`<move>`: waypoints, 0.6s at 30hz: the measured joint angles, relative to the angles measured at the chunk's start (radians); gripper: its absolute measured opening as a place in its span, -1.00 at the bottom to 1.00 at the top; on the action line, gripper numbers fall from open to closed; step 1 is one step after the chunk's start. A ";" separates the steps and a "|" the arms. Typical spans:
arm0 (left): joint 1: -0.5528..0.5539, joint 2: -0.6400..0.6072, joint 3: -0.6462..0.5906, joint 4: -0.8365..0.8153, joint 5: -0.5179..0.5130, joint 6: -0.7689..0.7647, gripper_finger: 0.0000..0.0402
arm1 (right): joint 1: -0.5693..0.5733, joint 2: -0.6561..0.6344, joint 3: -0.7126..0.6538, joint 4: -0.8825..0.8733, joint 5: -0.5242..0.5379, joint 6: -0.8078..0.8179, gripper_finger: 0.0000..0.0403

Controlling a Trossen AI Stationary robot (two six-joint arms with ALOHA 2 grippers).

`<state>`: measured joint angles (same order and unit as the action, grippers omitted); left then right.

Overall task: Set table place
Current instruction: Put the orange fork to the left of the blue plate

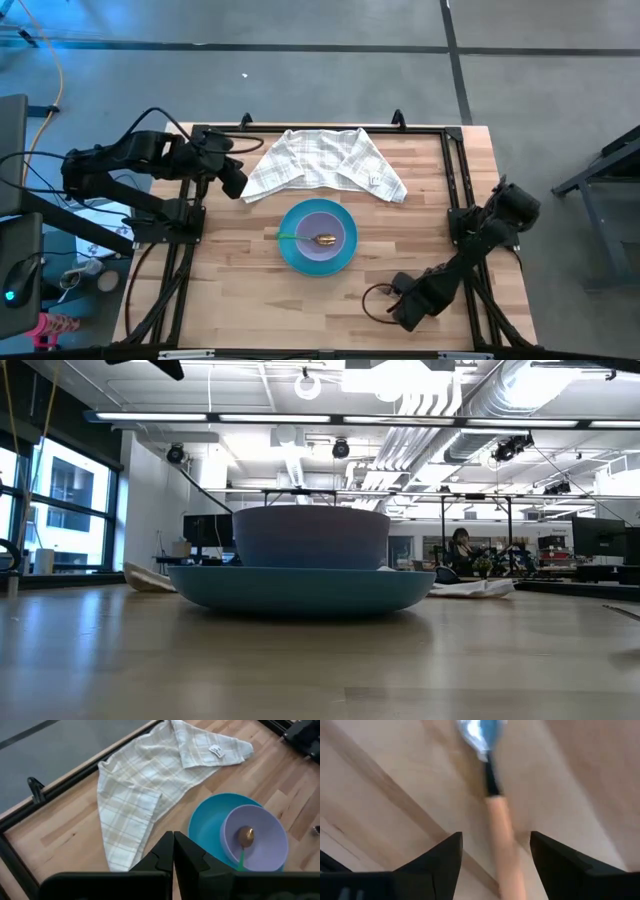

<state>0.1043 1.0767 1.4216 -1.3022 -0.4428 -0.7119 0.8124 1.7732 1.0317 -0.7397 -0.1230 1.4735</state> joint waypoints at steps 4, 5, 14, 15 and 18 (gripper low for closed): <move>0.000 0.002 0.000 0.001 0.013 0.000 -1.00 | 0.000 0.034 0.004 0.034 -0.002 -0.016 0.12; 0.000 0.002 0.000 0.001 0.013 0.000 -1.00 | 0.000 0.039 0.004 0.033 -0.002 -0.015 0.11; 0.000 0.002 0.000 0.000 0.013 0.001 -1.00 | -0.029 0.043 0.002 0.006 -0.016 0.047 -0.72; 0.000 0.002 0.000 0.000 0.013 0.001 -1.00 | -0.034 0.038 0.002 0.009 -0.020 0.047 -0.85; 0.000 0.002 0.000 0.000 0.013 0.001 -1.00 | -0.053 0.028 0.001 0.000 -0.017 0.077 -0.89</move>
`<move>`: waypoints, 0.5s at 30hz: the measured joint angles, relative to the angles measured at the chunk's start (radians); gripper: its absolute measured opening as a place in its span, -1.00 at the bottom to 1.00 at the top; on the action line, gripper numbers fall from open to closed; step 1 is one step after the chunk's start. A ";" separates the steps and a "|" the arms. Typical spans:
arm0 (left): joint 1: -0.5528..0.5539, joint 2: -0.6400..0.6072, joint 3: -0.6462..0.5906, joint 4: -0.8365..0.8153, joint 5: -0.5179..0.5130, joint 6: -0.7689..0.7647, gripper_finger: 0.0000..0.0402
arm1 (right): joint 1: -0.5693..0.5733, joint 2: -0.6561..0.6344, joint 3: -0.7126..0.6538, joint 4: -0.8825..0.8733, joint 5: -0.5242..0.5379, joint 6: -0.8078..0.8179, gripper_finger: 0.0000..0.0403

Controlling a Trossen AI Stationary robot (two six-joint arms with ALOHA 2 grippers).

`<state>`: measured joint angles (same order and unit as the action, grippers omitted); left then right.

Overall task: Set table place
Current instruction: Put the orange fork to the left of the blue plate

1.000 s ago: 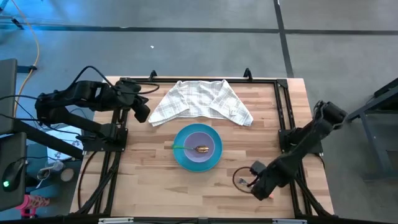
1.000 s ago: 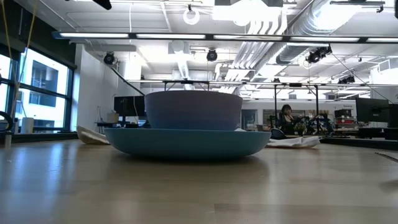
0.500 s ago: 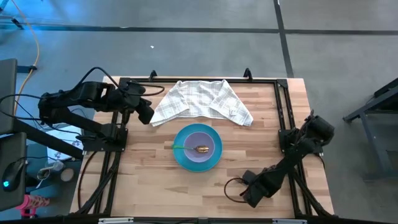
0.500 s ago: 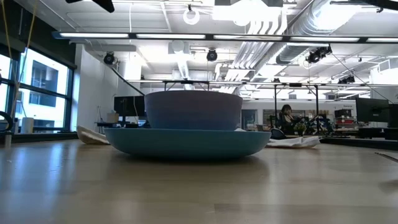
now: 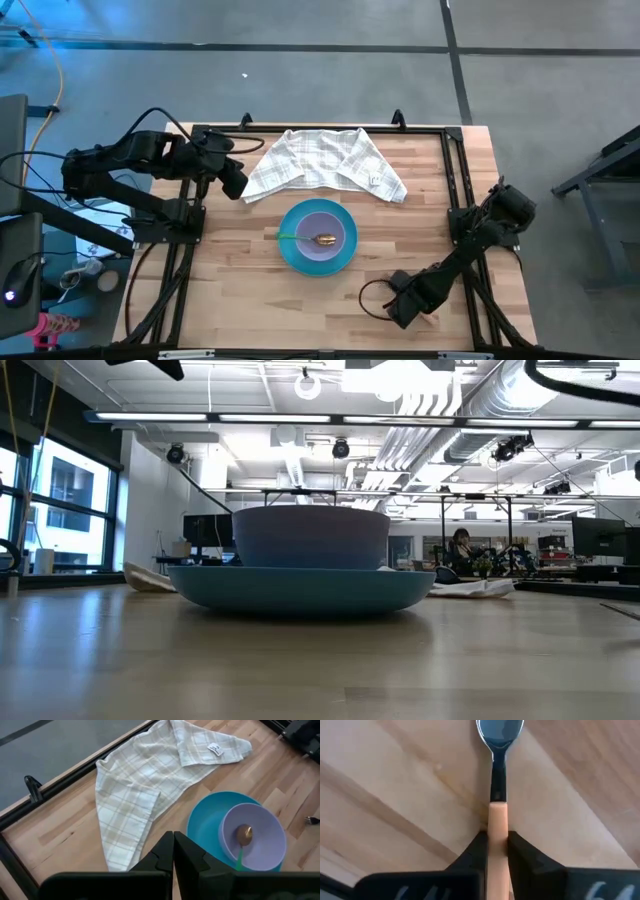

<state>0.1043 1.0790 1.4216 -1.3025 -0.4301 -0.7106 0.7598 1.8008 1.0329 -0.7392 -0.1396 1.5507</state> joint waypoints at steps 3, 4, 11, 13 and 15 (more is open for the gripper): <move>0.000 0.000 0.000 -0.003 0.000 0.008 -1.00 | -0.016 -0.021 -0.003 -0.036 0.061 0.039 -0.95; 0.000 0.000 0.000 -0.003 0.000 0.011 -1.00 | -0.022 -0.033 -0.004 -0.051 0.104 0.057 -0.96; 0.000 0.000 0.000 -0.002 -0.001 0.033 -1.00 | -0.058 -0.190 -0.004 -0.131 0.399 0.219 -0.97; 0.000 0.000 0.000 -0.002 -0.001 0.043 -1.00 | -0.077 -0.242 -0.003 -0.181 0.512 0.243 -0.97; 0.000 0.000 0.000 0.001 -0.003 0.049 -1.00 | -0.095 -0.290 -0.003 -0.227 0.589 0.268 -0.97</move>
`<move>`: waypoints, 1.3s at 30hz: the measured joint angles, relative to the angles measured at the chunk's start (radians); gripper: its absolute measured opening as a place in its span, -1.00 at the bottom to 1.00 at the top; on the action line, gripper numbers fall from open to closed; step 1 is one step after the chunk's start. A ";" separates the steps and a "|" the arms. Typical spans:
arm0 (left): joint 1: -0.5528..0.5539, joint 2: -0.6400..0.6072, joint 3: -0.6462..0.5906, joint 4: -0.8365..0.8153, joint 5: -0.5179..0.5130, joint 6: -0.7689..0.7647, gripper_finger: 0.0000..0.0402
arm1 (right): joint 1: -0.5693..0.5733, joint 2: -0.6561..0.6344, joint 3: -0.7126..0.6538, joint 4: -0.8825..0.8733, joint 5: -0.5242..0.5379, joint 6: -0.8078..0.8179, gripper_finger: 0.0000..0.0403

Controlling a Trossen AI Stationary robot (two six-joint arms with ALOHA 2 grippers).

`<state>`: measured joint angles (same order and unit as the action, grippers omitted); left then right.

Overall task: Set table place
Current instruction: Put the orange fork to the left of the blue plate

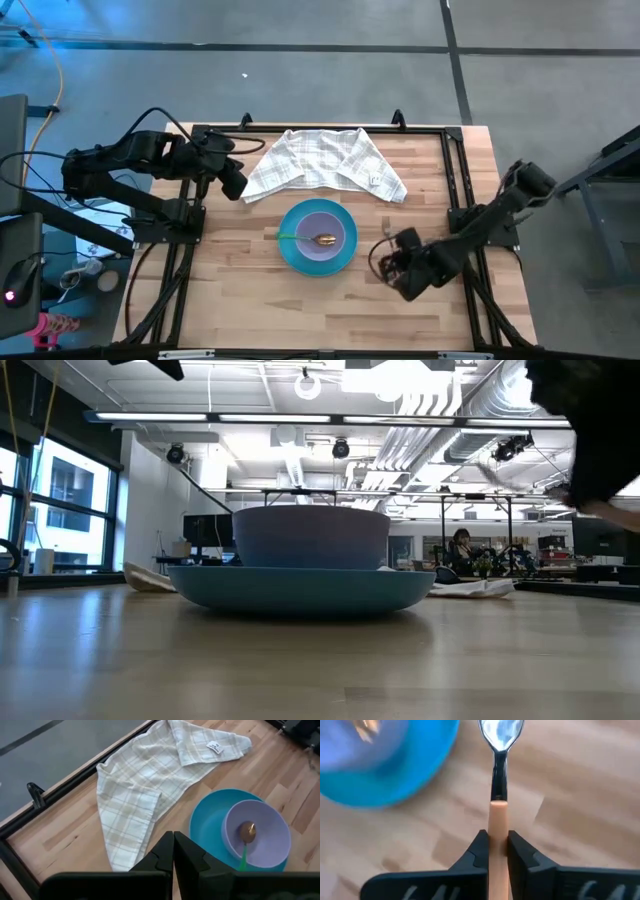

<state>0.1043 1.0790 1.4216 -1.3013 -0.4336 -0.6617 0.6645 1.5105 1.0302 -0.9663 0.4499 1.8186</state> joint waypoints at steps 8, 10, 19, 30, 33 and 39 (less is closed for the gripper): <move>0.000 0.000 0.000 0.022 -0.003 0.010 -1.00 | -0.158 -0.063 0.001 -0.074 0.033 0.067 -0.97; 0.000 0.000 0.000 0.022 -0.004 0.011 -1.00 | -0.202 -0.050 0.001 -0.035 0.012 0.036 -0.97; 0.000 0.000 0.000 0.022 -0.004 0.045 -1.00 | -0.319 -0.037 0.001 0.217 0.013 -0.178 -0.97; 0.000 0.005 -0.175 0.515 -0.041 0.206 -1.00 | -0.384 -0.038 0.002 0.589 0.142 -0.505 -0.97; 0.000 0.006 -0.299 0.728 -0.006 0.221 -1.00 | -0.392 -0.046 0.002 0.661 0.138 -0.594 -0.97; 0.001 0.008 -0.494 1.109 0.053 0.210 -0.82 | -0.399 -0.063 0.003 0.703 0.132 -0.657 -0.97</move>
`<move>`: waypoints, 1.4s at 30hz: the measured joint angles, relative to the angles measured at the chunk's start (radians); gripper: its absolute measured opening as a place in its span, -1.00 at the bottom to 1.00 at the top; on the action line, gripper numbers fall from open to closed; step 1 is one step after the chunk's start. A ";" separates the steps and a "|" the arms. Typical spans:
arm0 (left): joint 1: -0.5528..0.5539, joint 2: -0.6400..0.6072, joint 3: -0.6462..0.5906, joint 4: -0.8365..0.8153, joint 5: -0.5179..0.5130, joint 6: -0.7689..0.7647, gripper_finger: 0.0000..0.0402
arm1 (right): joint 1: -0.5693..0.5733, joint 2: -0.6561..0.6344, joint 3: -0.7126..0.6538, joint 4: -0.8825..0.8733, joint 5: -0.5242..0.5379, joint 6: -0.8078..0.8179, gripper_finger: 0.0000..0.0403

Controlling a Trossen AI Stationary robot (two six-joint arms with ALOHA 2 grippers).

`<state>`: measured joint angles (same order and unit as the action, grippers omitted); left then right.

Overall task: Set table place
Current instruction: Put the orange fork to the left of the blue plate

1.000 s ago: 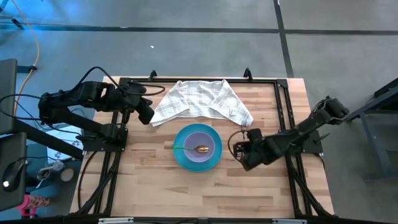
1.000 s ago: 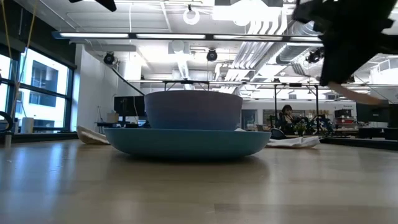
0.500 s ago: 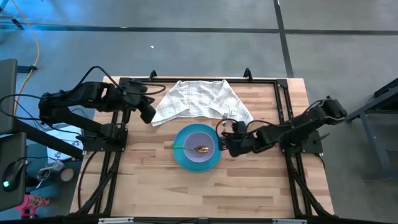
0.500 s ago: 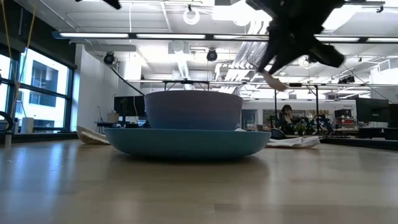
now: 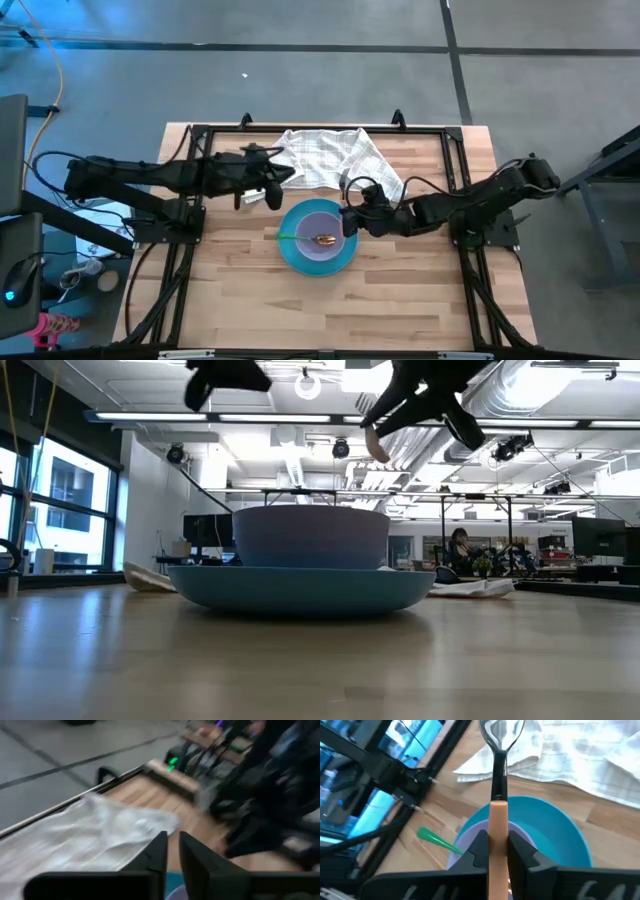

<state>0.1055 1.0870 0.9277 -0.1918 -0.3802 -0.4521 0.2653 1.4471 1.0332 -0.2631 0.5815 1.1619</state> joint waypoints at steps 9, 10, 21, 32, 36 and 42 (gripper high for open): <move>0.000 0.208 0.002 0.285 0.081 -0.004 -0.10 | -0.051 -0.001 0.000 0.050 -0.081 -0.097 -0.97; 0.000 0.234 0.018 0.303 0.082 -0.005 -0.03 | -0.055 -0.001 0.000 0.061 -0.086 -0.111 -0.97; 0.055 0.375 0.188 0.298 0.198 0.010 0.33 | -0.057 -0.001 0.000 0.108 -0.094 -0.174 -0.97; 0.079 0.481 0.228 0.297 0.229 -0.006 0.29 | -0.057 -0.001 0.000 0.110 -0.122 -0.202 -0.97; 0.078 0.481 0.251 0.267 0.192 -0.006 0.16 | -0.057 -0.001 0.000 0.103 -0.125 -0.203 -0.97; 0.079 0.481 0.334 0.119 0.182 0.013 -0.58 | -0.057 -0.001 0.000 0.087 -0.130 -0.211 -0.97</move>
<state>0.1841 1.5681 1.2619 -0.0727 -0.1978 -0.4391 0.2081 1.4460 1.0332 -0.1761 0.4511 0.9507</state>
